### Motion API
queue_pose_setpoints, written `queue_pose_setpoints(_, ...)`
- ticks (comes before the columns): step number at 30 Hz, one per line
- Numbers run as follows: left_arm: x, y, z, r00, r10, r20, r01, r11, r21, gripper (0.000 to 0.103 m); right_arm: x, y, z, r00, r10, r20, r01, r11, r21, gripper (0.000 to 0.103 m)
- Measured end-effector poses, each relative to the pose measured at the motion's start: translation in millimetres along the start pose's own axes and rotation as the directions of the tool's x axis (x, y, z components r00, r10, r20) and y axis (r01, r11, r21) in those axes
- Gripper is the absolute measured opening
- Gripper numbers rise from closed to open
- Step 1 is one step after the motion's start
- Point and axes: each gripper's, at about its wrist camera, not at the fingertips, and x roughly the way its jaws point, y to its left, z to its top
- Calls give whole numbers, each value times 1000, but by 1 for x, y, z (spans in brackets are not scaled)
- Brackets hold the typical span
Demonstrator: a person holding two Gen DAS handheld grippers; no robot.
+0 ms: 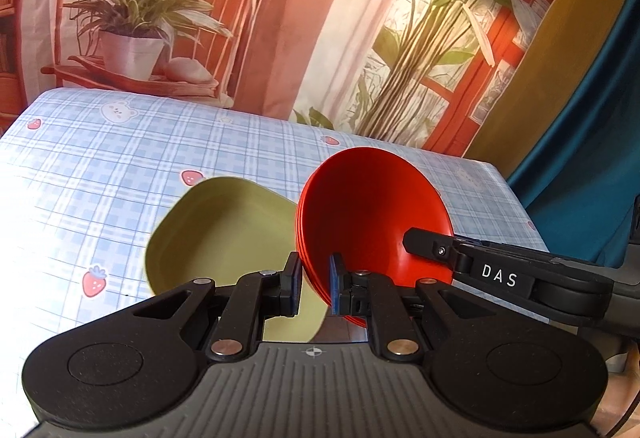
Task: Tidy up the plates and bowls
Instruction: 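Carry the red bowl stack over the green plate stack and lower it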
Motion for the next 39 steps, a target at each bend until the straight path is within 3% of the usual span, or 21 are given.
queue_pose_setpoints(15,-9,48,-3,999,45,-7,-46,996,-70,15,38,49,-7,995,41,-93,-44,998,-39,11)
queue_pose_setpoints(39,8,69,-13,999,44,-24,-46,991,-126,17,72,60,-18,986,1,-168,-11,998,-59,10)
